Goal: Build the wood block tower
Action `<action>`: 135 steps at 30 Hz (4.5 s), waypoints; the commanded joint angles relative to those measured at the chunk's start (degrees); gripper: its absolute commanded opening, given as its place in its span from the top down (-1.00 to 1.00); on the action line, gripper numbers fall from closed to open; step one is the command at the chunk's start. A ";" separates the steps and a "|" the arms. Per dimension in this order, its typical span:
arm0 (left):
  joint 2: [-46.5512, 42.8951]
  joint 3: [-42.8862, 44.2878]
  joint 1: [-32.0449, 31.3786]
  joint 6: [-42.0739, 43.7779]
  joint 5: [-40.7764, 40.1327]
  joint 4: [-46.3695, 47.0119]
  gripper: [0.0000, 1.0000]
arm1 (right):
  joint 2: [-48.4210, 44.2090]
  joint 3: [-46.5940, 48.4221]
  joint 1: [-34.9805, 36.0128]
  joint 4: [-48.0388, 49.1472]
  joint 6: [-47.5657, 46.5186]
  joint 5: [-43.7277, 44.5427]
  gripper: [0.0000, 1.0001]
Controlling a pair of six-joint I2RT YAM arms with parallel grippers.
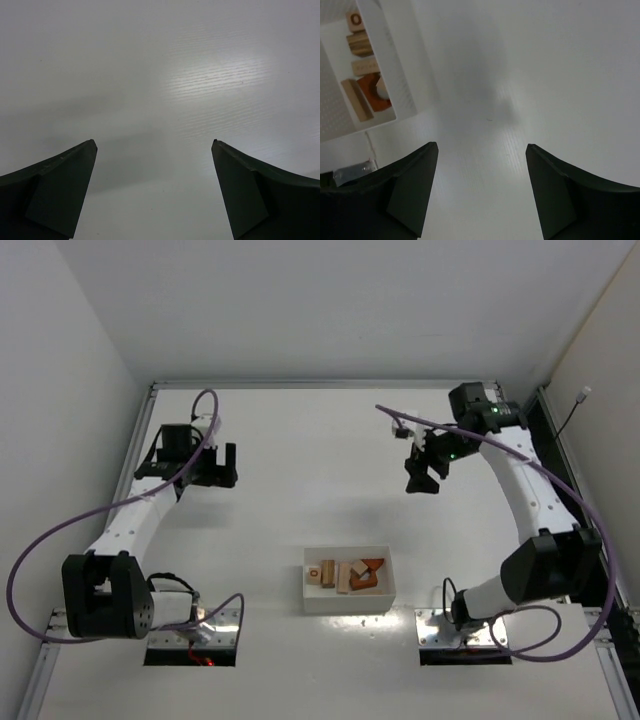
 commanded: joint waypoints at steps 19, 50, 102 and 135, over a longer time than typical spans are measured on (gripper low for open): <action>4.76 3.63 0.93 0.69 0.07 -1.68 -1.00 | 0.54 -11.61 30.31 4.99 2.92 6.69 -0.24; 6.87 3.01 0.93 1.74 -4.86 -0.62 -1.00 | 10.12 -24.61 41.66 23.01 12.06 9.68 0.31; 1.78 5.47 1.99 -2.39 -14.35 -2.38 -1.00 | 15.13 -50.90 43.50 172.60 -45.94 64.81 1.00; 3.10 11.10 1.99 -0.63 -16.55 -3.79 -1.00 | 35.09 -28.73 36.82 172.60 -70.11 45.46 1.00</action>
